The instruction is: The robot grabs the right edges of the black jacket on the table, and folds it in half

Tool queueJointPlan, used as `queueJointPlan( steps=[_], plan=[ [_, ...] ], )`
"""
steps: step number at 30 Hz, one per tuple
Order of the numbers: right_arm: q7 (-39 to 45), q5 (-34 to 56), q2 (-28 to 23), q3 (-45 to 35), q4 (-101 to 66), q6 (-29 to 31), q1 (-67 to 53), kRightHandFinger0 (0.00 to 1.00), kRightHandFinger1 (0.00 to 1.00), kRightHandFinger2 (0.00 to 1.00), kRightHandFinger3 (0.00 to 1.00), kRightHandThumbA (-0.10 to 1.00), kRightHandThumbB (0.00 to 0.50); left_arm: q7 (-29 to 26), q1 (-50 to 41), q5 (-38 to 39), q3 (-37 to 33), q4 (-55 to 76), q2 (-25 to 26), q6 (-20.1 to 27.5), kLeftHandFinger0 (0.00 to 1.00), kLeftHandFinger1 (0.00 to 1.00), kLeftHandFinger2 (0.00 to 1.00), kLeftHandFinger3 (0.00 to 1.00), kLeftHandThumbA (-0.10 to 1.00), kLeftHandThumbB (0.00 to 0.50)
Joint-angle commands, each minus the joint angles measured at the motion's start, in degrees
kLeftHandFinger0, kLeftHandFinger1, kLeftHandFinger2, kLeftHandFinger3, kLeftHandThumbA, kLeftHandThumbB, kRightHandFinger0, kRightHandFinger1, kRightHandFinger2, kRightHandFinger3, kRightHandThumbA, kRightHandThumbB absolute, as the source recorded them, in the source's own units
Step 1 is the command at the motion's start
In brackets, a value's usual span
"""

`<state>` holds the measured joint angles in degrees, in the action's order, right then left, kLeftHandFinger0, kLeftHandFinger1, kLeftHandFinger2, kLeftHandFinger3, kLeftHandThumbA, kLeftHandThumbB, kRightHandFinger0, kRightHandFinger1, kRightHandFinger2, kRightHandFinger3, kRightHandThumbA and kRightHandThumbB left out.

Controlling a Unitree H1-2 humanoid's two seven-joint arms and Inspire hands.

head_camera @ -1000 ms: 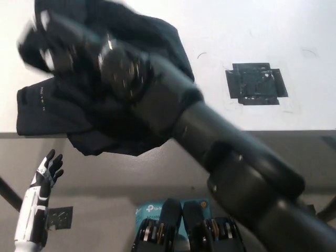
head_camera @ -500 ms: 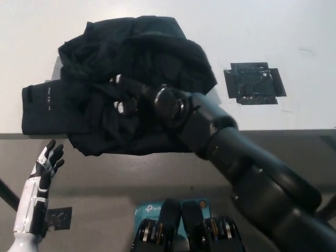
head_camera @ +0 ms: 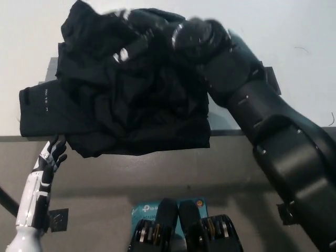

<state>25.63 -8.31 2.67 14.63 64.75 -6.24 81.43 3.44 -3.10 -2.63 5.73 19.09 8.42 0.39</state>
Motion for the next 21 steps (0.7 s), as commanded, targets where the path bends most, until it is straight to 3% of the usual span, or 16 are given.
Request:
queueJointPlan(
  steps=[1, 3, 5, 9, 17, 18, 19, 21],
  plan=[
    [10.9, 1.0, 0.9, 1.8, -5.7, -6.9, 7.4, 1.0, 1.0, 1.0, 1.0, 0.81, 0.5, 0.4, 0.8, 0.1, -0.3, 0.5, 1.1, 0.4, 1.0, 1.0, 1.0, 1.0, 1.0, 0.054],
    [14.0, -2.0, 1.5, 5.9, -6.2, -8.2, 9.1, 1.0, 1.0, 1.0, 1.0, 0.94, 0.5, 0.2, 1.3, -1.0, -0.5, 0.8, 1.1, 0.4, 1.0, 1.0, 1.0, 1.0, 1.0, 0.025],
    [16.8, -3.9, 1.5, 9.2, -6.8, -8.5, 10.2, 1.0, 1.0, 1.0, 1.0, 1.0, 0.5, 0.0, 1.6, -1.5, -0.7, 0.8, 0.8, 1.1, 1.0, 1.0, 1.0, 1.0, 1.0, 0.005],
    [21.3, -5.5, 0.9, 14.1, -9.3, -10.1, 12.4, 1.0, 1.0, 1.0, 1.0, 1.0, 0.49, -0.3, 2.5, -3.1, -1.4, 0.8, 0.6, -0.3, 1.0, 1.0, 1.0, 1.0, 1.0, 0.056],
    [22.9, -2.8, -0.8, 12.7, -15.0, -14.6, 12.2, 1.0, 1.0, 1.0, 1.0, 1.0, 0.465, -0.3, 2.7, -3.0, -1.9, 0.8, 0.5, -0.6, 1.0, 1.0, 1.0, 1.0, 1.0, 0.055],
    [15.0, -6.8, -9.0, 9.9, -30.1, -9.9, 11.1, 1.0, 1.0, 1.0, 1.0, 1.0, 0.468, 0.3, 1.9, 0.0, -1.3, 1.4, 0.2, -2.4, 1.0, 1.0, 1.0, 1.0, 0.99, 0.085],
    [12.8, -8.5, -11.5, 8.5, -34.6, -12.3, 10.7, 1.0, 1.0, 1.0, 1.0, 1.0, 0.495, 0.2, 2.0, 0.4, -0.9, 1.0, 0.5, -1.6, 1.0, 1.0, 1.0, 1.0, 0.99, 0.065],
    [11.9, -9.4, -13.6, 7.4, -37.7, -12.7, 10.2, 1.0, 1.0, 1.0, 1.0, 1.0, 0.5, 0.2, 2.0, 0.3, -0.9, 0.8, 0.6, -1.1, 1.0, 1.0, 1.0, 1.0, 0.99, 0.058]
  ],
)
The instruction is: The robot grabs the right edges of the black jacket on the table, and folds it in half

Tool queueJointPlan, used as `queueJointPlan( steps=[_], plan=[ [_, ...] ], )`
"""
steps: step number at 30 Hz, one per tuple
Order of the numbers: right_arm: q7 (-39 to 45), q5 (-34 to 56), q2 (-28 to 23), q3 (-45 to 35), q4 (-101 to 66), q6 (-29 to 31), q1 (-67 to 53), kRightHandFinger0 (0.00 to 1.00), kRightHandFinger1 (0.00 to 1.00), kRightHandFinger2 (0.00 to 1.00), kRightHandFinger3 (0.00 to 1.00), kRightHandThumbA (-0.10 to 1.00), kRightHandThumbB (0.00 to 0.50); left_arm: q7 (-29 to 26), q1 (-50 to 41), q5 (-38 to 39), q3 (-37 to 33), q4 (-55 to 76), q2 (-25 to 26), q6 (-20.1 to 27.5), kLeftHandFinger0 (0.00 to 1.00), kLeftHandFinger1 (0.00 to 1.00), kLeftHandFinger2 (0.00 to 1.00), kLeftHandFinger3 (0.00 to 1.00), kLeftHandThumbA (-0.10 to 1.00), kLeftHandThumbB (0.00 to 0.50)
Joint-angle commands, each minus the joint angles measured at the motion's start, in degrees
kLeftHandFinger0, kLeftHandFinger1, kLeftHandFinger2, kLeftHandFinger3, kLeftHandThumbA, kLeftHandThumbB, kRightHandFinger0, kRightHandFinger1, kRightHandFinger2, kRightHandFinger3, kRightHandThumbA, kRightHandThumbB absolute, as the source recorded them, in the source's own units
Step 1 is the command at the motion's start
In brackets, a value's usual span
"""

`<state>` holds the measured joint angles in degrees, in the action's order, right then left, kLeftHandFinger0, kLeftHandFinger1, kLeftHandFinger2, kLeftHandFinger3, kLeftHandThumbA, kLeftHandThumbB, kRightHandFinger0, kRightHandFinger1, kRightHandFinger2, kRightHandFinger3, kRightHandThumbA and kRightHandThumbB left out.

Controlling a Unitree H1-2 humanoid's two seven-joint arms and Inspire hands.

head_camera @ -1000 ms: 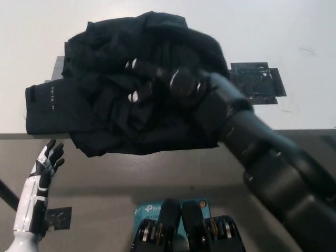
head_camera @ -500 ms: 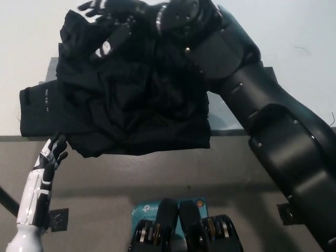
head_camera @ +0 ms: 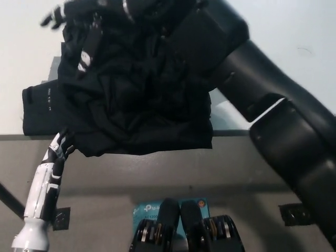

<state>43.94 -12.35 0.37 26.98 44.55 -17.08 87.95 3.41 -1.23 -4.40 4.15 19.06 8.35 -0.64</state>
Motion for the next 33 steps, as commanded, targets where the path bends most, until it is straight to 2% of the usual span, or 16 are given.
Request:
queueJointPlan(
  steps=[1, 2, 4, 6, 8, 9, 11, 16, 17, 19, 22, 25, 27, 30, 32, 33],
  plan=[
    [-6.4, -5.4, -11.3, -5.0, -17.8, -2.0, 3.6, 1.0, 1.0, 1.0, 1.0, 1.0, 0.5, 0.2, 0.2, 2.1, 0.7, 0.8, 0.7, -0.1, 1.0, 1.0, 1.0, 1.0, 0.99, 0.058],
    [-6.5, -3.8, -18.5, -11.3, -29.0, -2.2, 1.1, 1.0, 1.0, 1.0, 1.0, 1.0, 0.5, 0.5, 0.5, 2.4, 1.1, 0.2, 1.5, 0.8, 1.0, 1.0, 1.0, 1.0, 1.0, 0.031],
    [-6.4, -3.2, -20.0, -13.0, -31.5, -2.6, 0.4, 1.0, 1.0, 1.0, 1.0, 1.0, 0.5, 0.6, 0.6, 2.6, 1.2, -0.1, 1.6, 1.0, 1.0, 1.0, 1.0, 1.0, 1.0, 0.031],
    [-2.9, 0.4, -28.7, -20.2, -44.0, -4.7, -3.7, 1.0, 1.0, 1.0, 1.0, 1.0, 0.476, 0.9, 0.8, 3.9, 1.3, -0.8, 1.4, 0.6, 1.0, 1.0, 1.0, 1.0, 1.0, 0.041],
    [-2.8, 0.4, -28.7, -20.3, -44.3, -4.9, -3.8, 1.0, 1.0, 1.0, 1.0, 1.0, 0.479, 0.9, 0.9, 3.9, 1.3, -0.8, 1.5, 0.6, 1.0, 1.0, 1.0, 1.0, 1.0, 0.041],
    [-1.0, 4.9, -33.3, -27.1, -53.8, -8.4, -9.2, 1.0, 1.0, 1.0, 1.0, 1.0, 0.456, 0.7, 0.9, 4.1, 1.3, -1.4, 1.1, 0.6, 1.0, 1.0, 1.0, 1.0, 1.0, 0.059],
    [-1.0, 10.4, -37.1, -35.6, -62.1, -9.9, -15.9, 1.0, 1.0, 1.0, 1.0, 1.0, 0.475, 0.7, 1.8, 4.4, 1.6, -2.3, 1.3, 0.6, 1.0, 1.0, 1.0, 1.0, 1.0, 0.051],
    [-2.5, 14.7, -39.2, -41.7, -68.4, -9.9, -21.8, 1.0, 1.0, 1.0, 1.0, 1.0, 0.485, 0.4, 3.5, 4.4, 1.9, -3.2, 1.5, 0.7, 1.0, 1.0, 1.0, 1.0, 1.0, 0.037],
    [-5.1, 19.1, -40.1, -49.5, -75.4, -9.9, -30.7, 1.0, 1.0, 1.0, 1.0, 1.0, 0.455, -0.1, 4.8, 4.3, 2.1, -4.2, 1.3, 0.6, 1.0, 1.0, 1.0, 1.0, 1.0, 0.043],
    [-5.7, 19.7, -40.4, -49.6, -75.8, -9.9, -31.3, 1.0, 1.0, 1.0, 1.0, 1.0, 0.455, -0.1, 4.8, 4.3, 2.1, -4.2, 1.3, 0.7, 1.0, 1.0, 1.0, 1.0, 1.0, 0.046],
    [-9.8, 25.1, -35.9, -57.4, -88.2, -9.9, -47.1, 1.0, 1.0, 1.0, 1.0, 1.0, 0.456, -0.1, 4.7, 5.4, 2.7, -5.7, 1.2, 1.7, 1.0, 1.0, 1.0, 1.0, 1.0, 0.051],
    [-11.7, 26.2, -33.7, -58.2, -92.3, -9.9, -51.7, 1.0, 1.0, 1.0, 1.0, 1.0, 0.458, -0.2, 4.7, 5.1, 2.7, -6.1, 1.4, 2.1, 1.0, 1.0, 1.0, 1.0, 1.0, 0.057],
    [-15.4, 27.9, -29.1, -58.7, -97.1, -9.9, -58.2, 1.0, 1.0, 1.0, 1.0, 1.0, 0.454, -0.1, 5.2, 5.6, 2.7, -6.6, 1.2, 2.3, 1.0, 1.0, 1.0, 1.0, 1.0, 0.041],
    [-17.8, 30.4, -24.8, -57.9, -98.9, -7.2, -63.4, 1.0, 1.0, 1.0, 1.0, 1.0, 0.407, 0.1, 5.5, 6.2, 2.7, -6.5, 1.2, 1.9, 1.0, 1.0, 1.0, 1.0, 1.0, 0.029],
    [-19.5, 28.3, -20.6, -55.2, -99.0, -3.3, -68.2, 1.0, 1.0, 1.0, 1.0, 1.0, 0.491, 0.2, 5.4, 6.0, 2.7, -6.6, 1.4, 2.0, 1.0, 1.0, 1.0, 1.0, 1.0, 0.016],
    [-19.7, 28.5, -20.6, -55.2, -99.0, -3.2, -68.3, 1.0, 1.0, 1.0, 1.0, 1.0, 0.492, 0.2, 5.4, 6.0, 2.7, -6.6, 1.4, 2.0, 1.0, 1.0, 1.0, 1.0, 1.0, 0.016]
  ],
)
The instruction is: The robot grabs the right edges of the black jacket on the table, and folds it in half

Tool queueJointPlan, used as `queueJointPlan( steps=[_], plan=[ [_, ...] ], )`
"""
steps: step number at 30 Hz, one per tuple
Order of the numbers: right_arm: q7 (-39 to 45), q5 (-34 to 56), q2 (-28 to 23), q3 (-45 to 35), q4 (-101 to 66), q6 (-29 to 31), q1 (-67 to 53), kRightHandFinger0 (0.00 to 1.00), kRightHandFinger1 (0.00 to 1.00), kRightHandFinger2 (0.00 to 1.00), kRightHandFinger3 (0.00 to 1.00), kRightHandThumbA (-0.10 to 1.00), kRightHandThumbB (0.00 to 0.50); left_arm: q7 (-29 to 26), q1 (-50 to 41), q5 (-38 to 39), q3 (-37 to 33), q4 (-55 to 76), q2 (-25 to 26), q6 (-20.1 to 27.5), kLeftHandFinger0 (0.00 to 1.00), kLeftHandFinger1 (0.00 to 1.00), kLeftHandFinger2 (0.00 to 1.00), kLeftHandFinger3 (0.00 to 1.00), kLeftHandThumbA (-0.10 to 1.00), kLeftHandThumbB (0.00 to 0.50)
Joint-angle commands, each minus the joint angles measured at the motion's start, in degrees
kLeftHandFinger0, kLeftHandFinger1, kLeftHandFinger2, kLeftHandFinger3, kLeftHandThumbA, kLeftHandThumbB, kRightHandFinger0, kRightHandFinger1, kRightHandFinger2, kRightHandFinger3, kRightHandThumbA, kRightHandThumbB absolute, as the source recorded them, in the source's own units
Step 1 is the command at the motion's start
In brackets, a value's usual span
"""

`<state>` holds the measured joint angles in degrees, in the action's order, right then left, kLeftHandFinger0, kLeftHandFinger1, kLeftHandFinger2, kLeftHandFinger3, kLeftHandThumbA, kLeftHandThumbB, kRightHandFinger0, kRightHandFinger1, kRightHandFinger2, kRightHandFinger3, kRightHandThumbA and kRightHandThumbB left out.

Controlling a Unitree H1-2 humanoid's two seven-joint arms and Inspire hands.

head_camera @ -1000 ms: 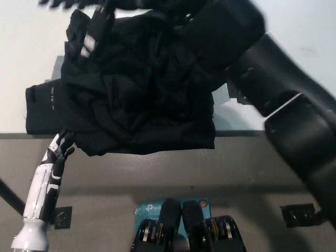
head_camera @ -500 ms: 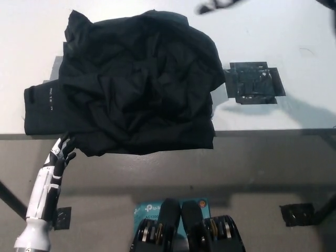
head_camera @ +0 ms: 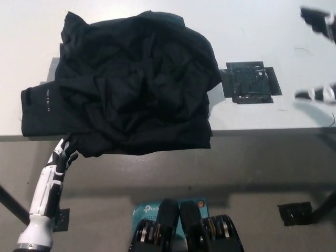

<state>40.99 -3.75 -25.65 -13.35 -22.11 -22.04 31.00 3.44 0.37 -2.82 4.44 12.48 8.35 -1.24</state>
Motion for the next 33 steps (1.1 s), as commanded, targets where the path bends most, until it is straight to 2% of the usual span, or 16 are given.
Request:
queueJointPlan(
  steps=[1, 2, 4, 8, 9, 12, 13, 14, 18, 19, 20, 21, 25, 28, 31, 33],
  plan=[
    [-16.8, 20.0, 5.4, -14.9, -32.3, 1.8, -11.5, 1.0, 1.0, 1.0, 1.0, 1.0, 0.492, 0.2, 3.8, 4.5, 2.4, 0.0, 1.4, 2.6, 1.0, 1.0, 1.0, 1.0, 1.0, 0.016],
    [-16.5, 17.6, 9.5, -12.9, -31.6, 4.8, -15.5, 1.0, 1.0, 1.0, 1.0, 1.0, 0.449, 0.2, 3.8, 4.3, 2.2, 0.0, 1.4, 2.6, 1.0, 1.0, 1.0, 1.0, 1.0, 0.02],
    [-15.8, 15.8, 13.7, -11.3, -28.8, 8.2, -21.1, 1.0, 1.0, 1.0, 1.0, 1.0, 0.433, 0.3, 3.8, 4.3, 2.1, 0.4, 1.3, 2.5, 1.0, 1.0, 1.0, 1.0, 1.0, 0.016],
    [-15.6, 15.9, 14.5, -11.7, -29.0, 8.3, -21.8, 1.0, 1.0, 1.0, 1.0, 1.0, 0.433, 0.4, 3.8, 4.3, 2.0, 0.4, 1.3, 2.5, 1.0, 1.0, 1.0, 1.0, 1.0, 0.014],
    [-13.4, 17.0, 18.3, -10.8, -20.3, 12.0, -27.3, 1.0, 1.0, 1.0, 1.0, 1.0, 0.433, 0.3, 2.5, 4.5, 2.3, 0.6, 1.2, 2.8, 1.0, 1.0, 1.0, 1.0, 1.0, 0.042],
    [-13.8, 17.3, 18.3, -10.7, -20.2, 12.6, -27.6, 1.0, 1.0, 1.0, 1.0, 1.0, 0.432, 0.4, 2.6, 4.5, 2.4, 0.6, 1.2, 2.8, 1.0, 1.0, 1.0, 1.0, 1.0, 0.043],
    [-14.0, 18.1, 24.7, -9.0, -7.3, 14.4, -30.5, 1.0, 1.0, 1.0, 1.0, 1.0, 0.405, 0.9, -0.3, 4.8, 2.6, 1.5, 1.4, 3.4, 1.0, 1.0, 1.0, 1.0, 1.0, 0.043],
    [-14.4, 17.2, 25.6, -8.4, -3.9, 16.2, -30.7, 1.0, 1.0, 1.0, 1.0, 1.0, 0.377, 1.2, -0.7, 5.3, 2.6, 1.6, 1.4, 3.5, 1.0, 1.0, 1.0, 1.0, 1.0, 0.036],
    [-14.9, 17.4, 25.6, -7.9, -3.0, 17.8, -31.1, 1.0, 1.0, 1.0, 1.0, 1.0, 0.373, 1.3, -1.0, 5.5, 2.6, 1.7, 1.4, 3.5, 1.0, 1.0, 1.0, 1.0, 1.0, 0.037],
    [-17.6, 12.5, 27.7, -7.2, 8.6, 22.9, -30.8, 1.0, 1.0, 1.0, 1.0, 1.0, 0.286, 2.1, -2.1, 6.1, 2.4, 2.3, 1.8, 3.4, 1.0, 1.0, 1.0, 1.0, 1.0, 0.008],
    [-18.4, 10.8, 27.5, -6.7, 12.1, 24.6, -30.8, 1.0, 1.0, 1.0, 1.0, 1.0, 0.194, 2.3, -2.5, 6.2, 2.3, 2.2, 1.9, 3.6, 1.0, 1.0, 1.0, 1.0, 1.0, 0.0],
    [-18.7, 10.3, 27.3, -6.4, 13.2, 25.2, -31.0, 1.0, 1.0, 1.0, 1.0, 1.0, 0.18, 2.2, -2.7, 6.1, 2.3, 2.3, 1.9, 3.9, 1.0, 1.0, 1.0, 1.0, 1.0, 0.0],
    [-19.6, 9.9, 26.7, -5.0, 19.1, 25.3, -30.7, 1.0, 1.0, 1.0, 1.0, 1.0, 0.17, 2.2, -2.9, 6.6, 3.2, 2.4, 2.6, 4.0, 1.0, 1.0, 1.0, 1.0, 1.0, 0.0],
    [-20.1, 10.3, 25.5, -4.3, 19.3, 25.4, -30.9, 1.0, 1.0, 1.0, 1.0, 1.0, 0.179, 2.4, -2.8, 6.9, 3.2, 1.9, 2.5, 4.0, 1.0, 1.0, 1.0, 1.0, 1.0, 0.001],
    [-20.9, 10.8, 25.1, -3.4, 19.8, 26.2, -31.0, 1.0, 1.0, 1.0, 1.0, 1.0, 0.167, 2.3, -2.7, 7.3, 3.2, 1.8, 2.5, 3.2, 1.0, 1.0, 1.0, 1.0, 1.0, 0.024],
    [-21.4, 11.0, 24.7, -2.7, 20.1, 26.7, -31.2, 1.0, 1.0, 1.0, 1.0, 1.0, 0.157, 2.4, -2.8, 7.5, 2.9, 1.8, 2.6, 3.2, 1.0, 1.0, 1.0, 1.0, 1.0, 0.006]
  ],
)
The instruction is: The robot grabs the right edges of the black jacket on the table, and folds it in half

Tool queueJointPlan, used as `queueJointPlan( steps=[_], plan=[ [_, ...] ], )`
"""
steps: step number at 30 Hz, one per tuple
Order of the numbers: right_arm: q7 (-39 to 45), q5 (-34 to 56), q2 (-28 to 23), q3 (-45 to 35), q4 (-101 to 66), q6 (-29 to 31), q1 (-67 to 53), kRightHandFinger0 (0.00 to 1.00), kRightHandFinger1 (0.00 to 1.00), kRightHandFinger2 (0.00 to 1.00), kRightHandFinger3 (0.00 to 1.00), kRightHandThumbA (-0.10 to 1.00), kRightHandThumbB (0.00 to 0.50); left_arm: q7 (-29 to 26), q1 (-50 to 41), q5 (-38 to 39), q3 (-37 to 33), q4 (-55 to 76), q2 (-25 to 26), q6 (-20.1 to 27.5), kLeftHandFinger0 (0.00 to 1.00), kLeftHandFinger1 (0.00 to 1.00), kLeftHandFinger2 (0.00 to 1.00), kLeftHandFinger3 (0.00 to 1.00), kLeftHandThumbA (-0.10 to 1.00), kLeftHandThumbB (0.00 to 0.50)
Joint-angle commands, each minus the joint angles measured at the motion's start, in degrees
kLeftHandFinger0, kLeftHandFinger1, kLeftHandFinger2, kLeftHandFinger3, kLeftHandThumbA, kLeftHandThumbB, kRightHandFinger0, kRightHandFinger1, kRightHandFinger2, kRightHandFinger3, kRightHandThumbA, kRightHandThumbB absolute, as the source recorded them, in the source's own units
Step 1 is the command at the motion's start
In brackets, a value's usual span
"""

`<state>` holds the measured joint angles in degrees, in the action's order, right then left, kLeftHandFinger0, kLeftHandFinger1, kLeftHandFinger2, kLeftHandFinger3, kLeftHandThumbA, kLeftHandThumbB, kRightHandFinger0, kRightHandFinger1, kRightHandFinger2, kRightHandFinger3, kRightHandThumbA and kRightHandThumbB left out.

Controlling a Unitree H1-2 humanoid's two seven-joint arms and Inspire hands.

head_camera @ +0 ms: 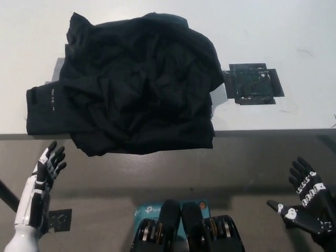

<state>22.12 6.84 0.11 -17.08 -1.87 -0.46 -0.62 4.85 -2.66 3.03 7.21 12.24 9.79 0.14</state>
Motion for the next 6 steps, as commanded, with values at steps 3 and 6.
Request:
queueJointPlan(
  steps=[3, 6],
  plan=[
    [-3.1, 0.5, -1.6, 1.8, -0.3, 5.1, 0.0, 1.0, 1.0, 1.0, 1.0, 1.0, 0.157, 1.0, 0.4, 0.6, -0.3, 1.7, 1.2, 2.8, 1.0, 1.0, 1.0, 1.0, 1.0, 0.0],
    [-3.4, 0.7, -2.0, 2.4, -0.3, 5.1, -0.1, 1.0, 1.0, 1.0, 1.0, 1.0, 0.154, 0.9, 0.6, 0.5, -0.3, 1.9, 1.1, 2.1, 1.0, 1.0, 1.0, 1.0, 1.0, 0.019]
  ],
)
